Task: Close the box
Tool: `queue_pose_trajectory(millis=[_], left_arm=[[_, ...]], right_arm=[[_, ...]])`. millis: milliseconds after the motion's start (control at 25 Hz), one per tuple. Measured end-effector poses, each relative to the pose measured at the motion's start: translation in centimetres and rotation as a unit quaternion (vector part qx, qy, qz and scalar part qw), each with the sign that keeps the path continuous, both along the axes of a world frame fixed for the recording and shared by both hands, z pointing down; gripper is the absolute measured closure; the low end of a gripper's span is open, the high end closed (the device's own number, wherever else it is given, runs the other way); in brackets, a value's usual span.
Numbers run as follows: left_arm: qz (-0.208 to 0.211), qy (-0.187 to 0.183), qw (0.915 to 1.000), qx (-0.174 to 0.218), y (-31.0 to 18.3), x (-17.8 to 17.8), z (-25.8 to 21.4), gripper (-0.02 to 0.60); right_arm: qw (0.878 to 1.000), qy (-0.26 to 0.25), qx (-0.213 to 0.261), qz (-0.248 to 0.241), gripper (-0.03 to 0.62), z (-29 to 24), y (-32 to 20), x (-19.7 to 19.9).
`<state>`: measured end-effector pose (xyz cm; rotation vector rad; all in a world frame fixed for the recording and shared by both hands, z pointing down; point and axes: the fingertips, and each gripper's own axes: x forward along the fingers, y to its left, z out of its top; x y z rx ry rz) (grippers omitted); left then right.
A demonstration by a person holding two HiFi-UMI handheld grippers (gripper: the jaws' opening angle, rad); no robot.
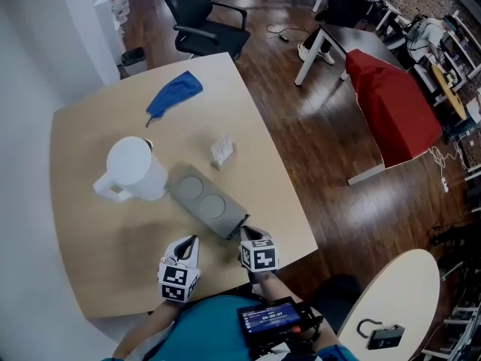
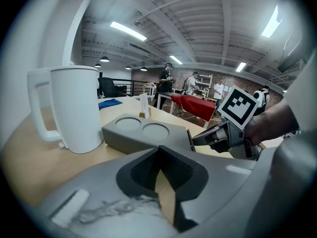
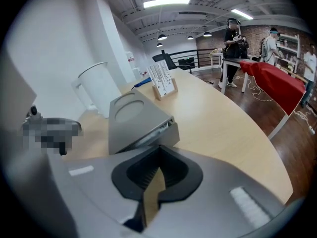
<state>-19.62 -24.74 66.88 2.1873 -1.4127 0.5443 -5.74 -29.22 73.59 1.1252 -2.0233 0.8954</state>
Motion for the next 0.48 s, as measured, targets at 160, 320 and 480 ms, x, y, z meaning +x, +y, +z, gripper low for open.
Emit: queue_pose_trajectory(millis=[160, 320, 480], left_arm=[[0.001, 0.002, 1.0000, 0.001, 0.0, -0.1, -0.1, 0.592], [0.003, 0.003, 1.0000, 0.004, 0.1, -0.2, -0.3, 0.592], [0.008, 0.003, 0.9999, 0.007, 0.1, 0.1, -0.3, 0.592]], right_arm=[[1.000, -0.002, -0.001, -0.002, 0.603, 0.0, -0.4, -0.8], [1.000, -0.009, -0.005, -0.003, 0.603, 0.0, -0.4, -1.4], [1.000, -0.016, -0.003, -0.004, 0.603, 0.0, -0.5, -1.5]])
